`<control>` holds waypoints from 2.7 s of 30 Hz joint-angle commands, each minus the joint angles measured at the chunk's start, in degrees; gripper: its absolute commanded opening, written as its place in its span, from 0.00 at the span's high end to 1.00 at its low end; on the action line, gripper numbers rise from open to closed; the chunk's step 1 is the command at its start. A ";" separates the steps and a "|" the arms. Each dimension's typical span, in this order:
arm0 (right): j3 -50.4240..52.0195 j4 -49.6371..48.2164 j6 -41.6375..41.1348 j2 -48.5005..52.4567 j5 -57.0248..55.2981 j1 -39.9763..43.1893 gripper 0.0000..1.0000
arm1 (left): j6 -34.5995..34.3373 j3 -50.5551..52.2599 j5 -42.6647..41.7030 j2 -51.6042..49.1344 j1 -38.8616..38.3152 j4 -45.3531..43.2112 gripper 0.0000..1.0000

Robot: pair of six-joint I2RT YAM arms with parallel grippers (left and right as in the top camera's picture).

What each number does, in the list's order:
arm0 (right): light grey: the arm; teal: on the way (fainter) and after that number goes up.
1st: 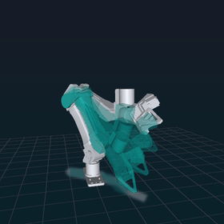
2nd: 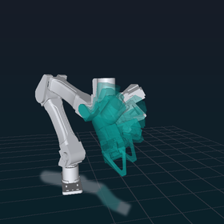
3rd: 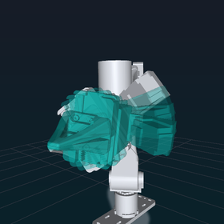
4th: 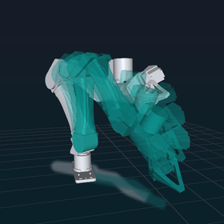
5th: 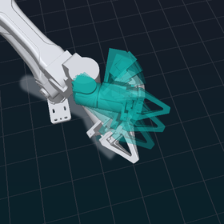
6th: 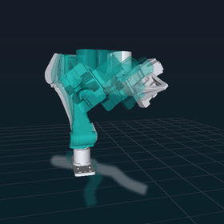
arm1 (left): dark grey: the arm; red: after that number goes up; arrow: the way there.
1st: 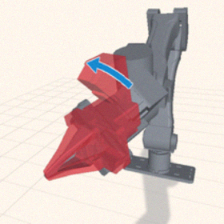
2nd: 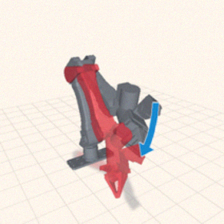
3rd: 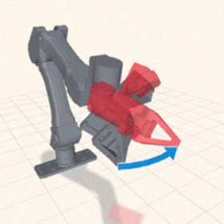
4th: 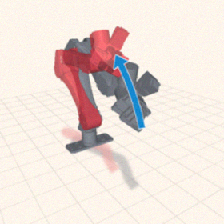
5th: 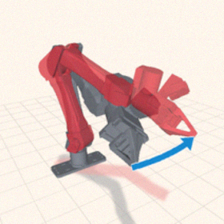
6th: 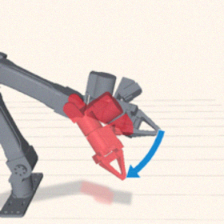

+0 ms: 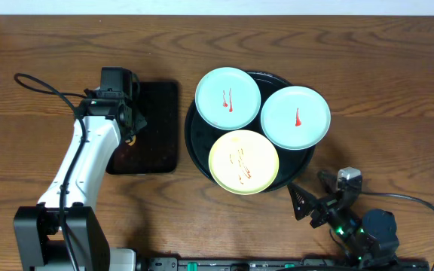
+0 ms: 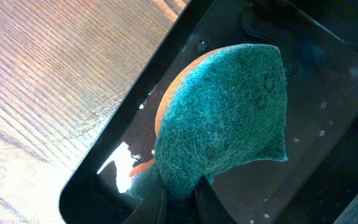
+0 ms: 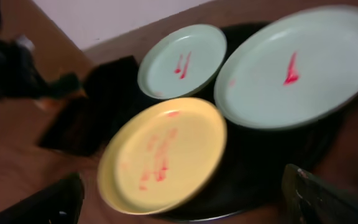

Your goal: Clean dirty plates on tray and stack at the side

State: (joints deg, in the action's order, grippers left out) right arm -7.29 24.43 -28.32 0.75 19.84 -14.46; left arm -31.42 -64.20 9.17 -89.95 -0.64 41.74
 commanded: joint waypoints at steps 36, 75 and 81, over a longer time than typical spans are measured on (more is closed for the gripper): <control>-40.46 15.08 22.84 58.90 -7.48 0.52 0.33 | 6.01 -0.44 -1.64 9.42 -0.57 -6.38 0.93; -62.29 -13.99 19.17 102.84 -7.58 -3.39 0.58 | 17.03 -5.90 -2.34 -20.92 -26.29 -37.97 0.93; -72.85 -9.60 19.89 112.54 -7.52 -3.72 0.66 | 15.91 -5.64 -2.78 -21.29 -26.34 -37.79 0.93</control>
State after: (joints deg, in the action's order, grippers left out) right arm -76.14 13.85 -8.64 109.93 12.14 -17.41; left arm -14.70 -68.20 6.15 -110.65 -27.16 4.05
